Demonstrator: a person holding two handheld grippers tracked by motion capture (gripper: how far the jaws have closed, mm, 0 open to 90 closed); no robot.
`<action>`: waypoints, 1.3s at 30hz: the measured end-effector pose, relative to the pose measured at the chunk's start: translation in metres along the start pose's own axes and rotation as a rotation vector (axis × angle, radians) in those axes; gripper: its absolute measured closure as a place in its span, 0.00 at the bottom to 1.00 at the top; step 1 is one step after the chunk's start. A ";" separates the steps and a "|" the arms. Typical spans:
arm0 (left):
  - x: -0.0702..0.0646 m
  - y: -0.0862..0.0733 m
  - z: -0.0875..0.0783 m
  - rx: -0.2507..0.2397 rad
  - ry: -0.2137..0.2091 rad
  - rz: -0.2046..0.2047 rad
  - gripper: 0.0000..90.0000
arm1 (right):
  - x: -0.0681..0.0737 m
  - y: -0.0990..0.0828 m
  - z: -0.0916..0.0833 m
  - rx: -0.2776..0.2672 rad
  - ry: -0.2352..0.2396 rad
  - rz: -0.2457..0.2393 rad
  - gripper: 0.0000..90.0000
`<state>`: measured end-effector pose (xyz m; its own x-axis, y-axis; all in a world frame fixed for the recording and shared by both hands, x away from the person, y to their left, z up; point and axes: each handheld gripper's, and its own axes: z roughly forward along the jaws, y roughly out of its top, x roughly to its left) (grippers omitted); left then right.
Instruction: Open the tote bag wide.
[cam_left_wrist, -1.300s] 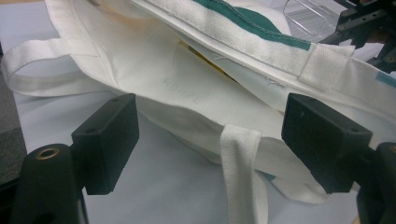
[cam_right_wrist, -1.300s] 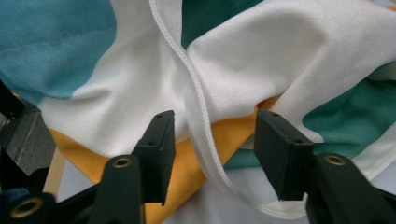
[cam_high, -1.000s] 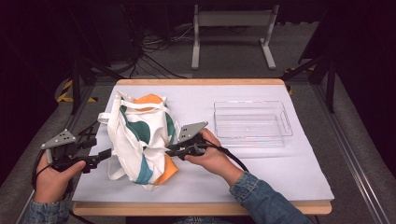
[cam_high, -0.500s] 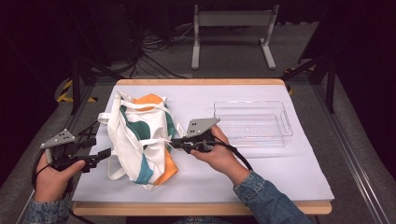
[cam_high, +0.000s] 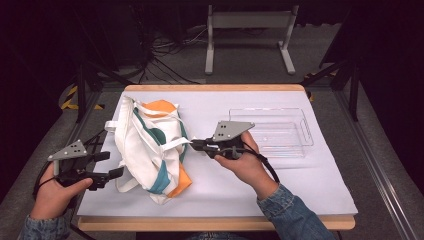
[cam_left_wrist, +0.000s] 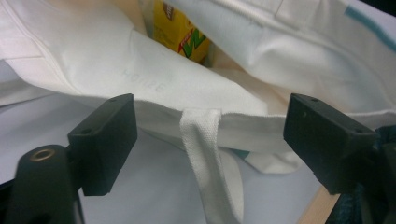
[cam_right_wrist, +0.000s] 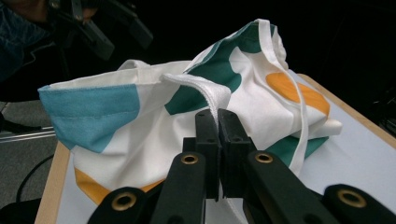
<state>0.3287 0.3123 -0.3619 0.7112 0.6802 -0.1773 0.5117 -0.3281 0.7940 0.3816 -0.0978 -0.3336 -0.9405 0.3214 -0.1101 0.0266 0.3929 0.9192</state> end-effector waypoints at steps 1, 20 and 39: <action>0.000 -0.001 0.003 0.008 -0.004 -0.006 0.23 | 0.000 0.001 -0.002 -0.003 -0.003 0.000 0.97; 0.006 -0.002 0.006 0.061 -0.066 0.008 0.83 | -0.005 0.007 -0.031 -0.049 -0.055 0.009 0.97; 0.000 0.019 -0.014 -0.172 -0.033 0.090 0.92 | -0.004 0.004 -0.077 -0.074 -0.145 0.029 0.97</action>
<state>0.3311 0.3153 -0.3384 0.7672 0.6305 -0.1175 0.3573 -0.2681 0.8947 0.3596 -0.1640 -0.3001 -0.8809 0.4546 -0.1316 0.0229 0.3186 0.9476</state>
